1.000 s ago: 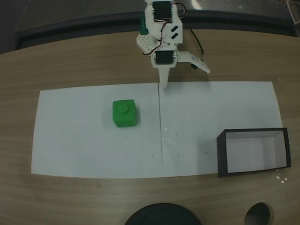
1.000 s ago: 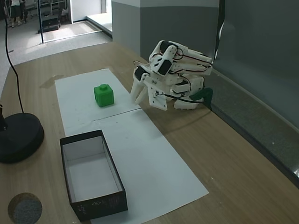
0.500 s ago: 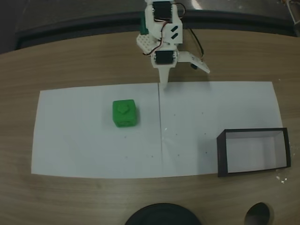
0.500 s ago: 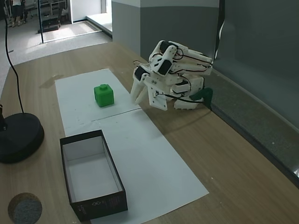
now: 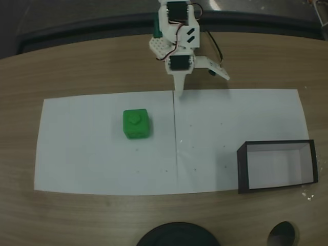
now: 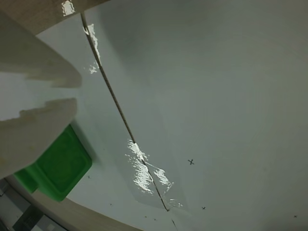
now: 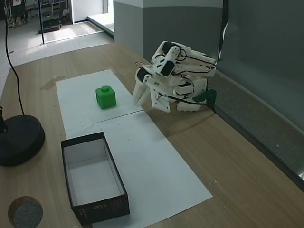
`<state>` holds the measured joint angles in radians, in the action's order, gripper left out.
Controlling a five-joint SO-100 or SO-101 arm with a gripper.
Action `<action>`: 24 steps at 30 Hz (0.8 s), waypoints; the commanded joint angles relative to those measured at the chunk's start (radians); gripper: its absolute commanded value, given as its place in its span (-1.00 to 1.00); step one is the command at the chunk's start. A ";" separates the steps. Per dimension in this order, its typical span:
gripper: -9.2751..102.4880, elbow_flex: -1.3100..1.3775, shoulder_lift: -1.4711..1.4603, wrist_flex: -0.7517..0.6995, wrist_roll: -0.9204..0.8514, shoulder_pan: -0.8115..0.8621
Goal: Grab a green square and put it in the box.
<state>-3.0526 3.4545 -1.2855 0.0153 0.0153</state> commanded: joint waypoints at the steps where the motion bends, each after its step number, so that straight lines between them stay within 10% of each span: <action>1: -0.84 0.052 0.021 -0.008 0.003 0.003; 24: -0.84 0.051 0.023 0.005 -0.008 -0.258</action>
<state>-3.0526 3.4545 -1.2855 0.0092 -0.2056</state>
